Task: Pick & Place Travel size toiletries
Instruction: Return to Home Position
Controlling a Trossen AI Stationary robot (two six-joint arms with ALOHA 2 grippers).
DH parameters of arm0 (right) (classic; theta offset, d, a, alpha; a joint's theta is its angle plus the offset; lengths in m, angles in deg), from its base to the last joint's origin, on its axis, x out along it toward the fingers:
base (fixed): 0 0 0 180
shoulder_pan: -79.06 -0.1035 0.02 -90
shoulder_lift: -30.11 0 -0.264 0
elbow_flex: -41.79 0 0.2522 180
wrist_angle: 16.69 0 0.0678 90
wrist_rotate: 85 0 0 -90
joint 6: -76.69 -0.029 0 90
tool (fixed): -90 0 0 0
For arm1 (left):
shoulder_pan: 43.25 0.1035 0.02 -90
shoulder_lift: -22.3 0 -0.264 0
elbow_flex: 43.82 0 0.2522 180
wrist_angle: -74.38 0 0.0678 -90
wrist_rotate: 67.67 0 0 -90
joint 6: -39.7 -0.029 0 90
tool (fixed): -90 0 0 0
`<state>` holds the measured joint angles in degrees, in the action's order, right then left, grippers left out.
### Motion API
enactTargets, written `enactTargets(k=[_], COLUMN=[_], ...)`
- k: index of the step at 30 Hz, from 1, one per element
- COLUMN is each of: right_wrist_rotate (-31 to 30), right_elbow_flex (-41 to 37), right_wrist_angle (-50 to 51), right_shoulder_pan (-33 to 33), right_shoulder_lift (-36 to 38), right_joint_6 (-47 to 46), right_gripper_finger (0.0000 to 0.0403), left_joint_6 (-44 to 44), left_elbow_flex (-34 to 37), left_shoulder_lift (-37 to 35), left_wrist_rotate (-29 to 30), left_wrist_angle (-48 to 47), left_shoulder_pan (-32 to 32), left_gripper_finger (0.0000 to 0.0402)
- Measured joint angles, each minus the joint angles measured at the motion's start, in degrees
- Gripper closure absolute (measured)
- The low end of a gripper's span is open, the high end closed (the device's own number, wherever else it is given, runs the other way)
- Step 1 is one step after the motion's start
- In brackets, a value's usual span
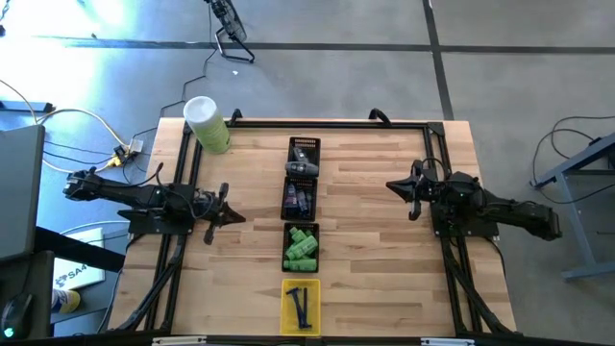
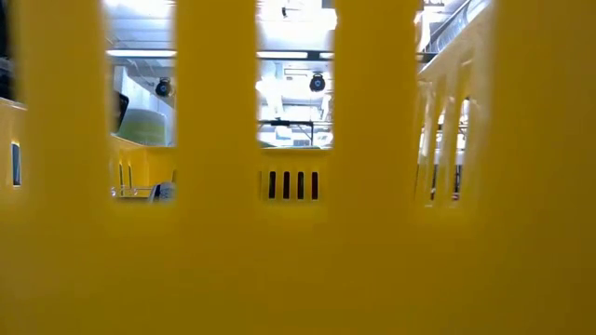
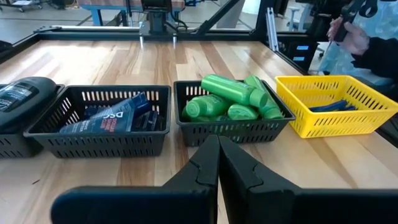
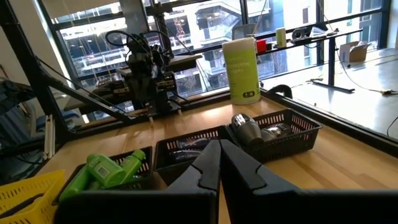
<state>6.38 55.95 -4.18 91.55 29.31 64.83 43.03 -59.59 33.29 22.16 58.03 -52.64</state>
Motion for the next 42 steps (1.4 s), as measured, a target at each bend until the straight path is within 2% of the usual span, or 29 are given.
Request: enactTargets(k=[11,17,23,37,42], right_wrist_rotate=[0.1,0.1,0.2,0.2,0.2], right_elbow_flex=[0.0,-0.1,-0.1,-0.1,-0.1], right_wrist_angle=[-0.4,-0.5,-0.4,-0.4,-0.4], right_shoulder_pan=[0.0,0.0,0.0,0.0,0.0], right_shoulder_lift=[0.0,0.0,0.0,-0.1,-0.1], right_joint_6=[0.1,0.1,0.1,0.1,0.1], right_gripper_finger=[0.0401,0.0401,0.0401,0.0401,0.0401], left_joint_6=[0.0,0.0,0.0,0.1,3.4], left_elbow_flex=[0.0,0.0,0.2,1.3,1.3], left_shoulder_lift=[-0.8,-11.0,-10.8,-10.7,-10.6], left_wrist_rotate=[0.1,0.1,-0.8,-1.2,-0.7], left_wrist_angle=[0.0,0.1,8.5,5.3,3.2], left_shoulder_pan=[0.0,0.0,0.0,0.0,0.0], left_gripper_finger=[0.0401,0.0401,0.0401,0.0401,0.0401])
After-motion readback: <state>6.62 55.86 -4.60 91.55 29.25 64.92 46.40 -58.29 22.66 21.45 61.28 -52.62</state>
